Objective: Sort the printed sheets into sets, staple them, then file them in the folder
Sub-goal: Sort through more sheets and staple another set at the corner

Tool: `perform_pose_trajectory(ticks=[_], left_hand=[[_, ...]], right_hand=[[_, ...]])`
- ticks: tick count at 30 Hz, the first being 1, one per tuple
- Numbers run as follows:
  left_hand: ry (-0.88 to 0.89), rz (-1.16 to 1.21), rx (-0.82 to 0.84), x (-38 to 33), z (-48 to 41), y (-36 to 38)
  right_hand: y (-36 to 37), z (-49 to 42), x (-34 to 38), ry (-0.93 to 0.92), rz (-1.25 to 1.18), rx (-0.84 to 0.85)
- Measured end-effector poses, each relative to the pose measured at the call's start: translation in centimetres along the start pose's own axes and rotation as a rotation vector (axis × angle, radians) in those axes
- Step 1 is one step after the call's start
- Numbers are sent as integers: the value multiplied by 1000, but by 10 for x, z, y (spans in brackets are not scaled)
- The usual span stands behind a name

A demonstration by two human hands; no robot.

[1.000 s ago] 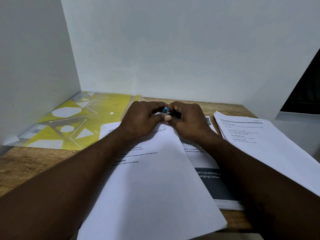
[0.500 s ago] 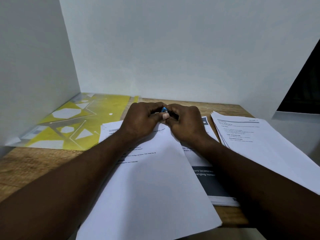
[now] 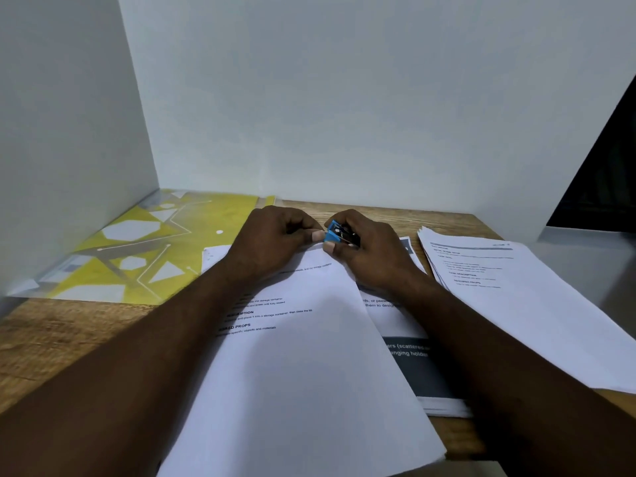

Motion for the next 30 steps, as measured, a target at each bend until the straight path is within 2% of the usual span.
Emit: perform_pose_trajectory(ticks=[8, 21, 30], left_hand=[[20, -50, 14, -3, 1, -1], [93, -100, 26, -8, 3, 2], [139, -37, 3, -14, 4, 4]], right_hand=[[3, 0, 10, 7, 51, -22], [0, -1, 11, 63, -68, -109], [-4, -6, 17, 53, 1, -111]])
Point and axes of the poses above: each hand's wrist, its own z-axis away from the middle knuckle, its own y-axis out of the palm, x = y × z, the point moved 5 cm from there along -z, towards the middle knuckle, and after that the axes turned 11 degrees about z, right-handed, at the moved point
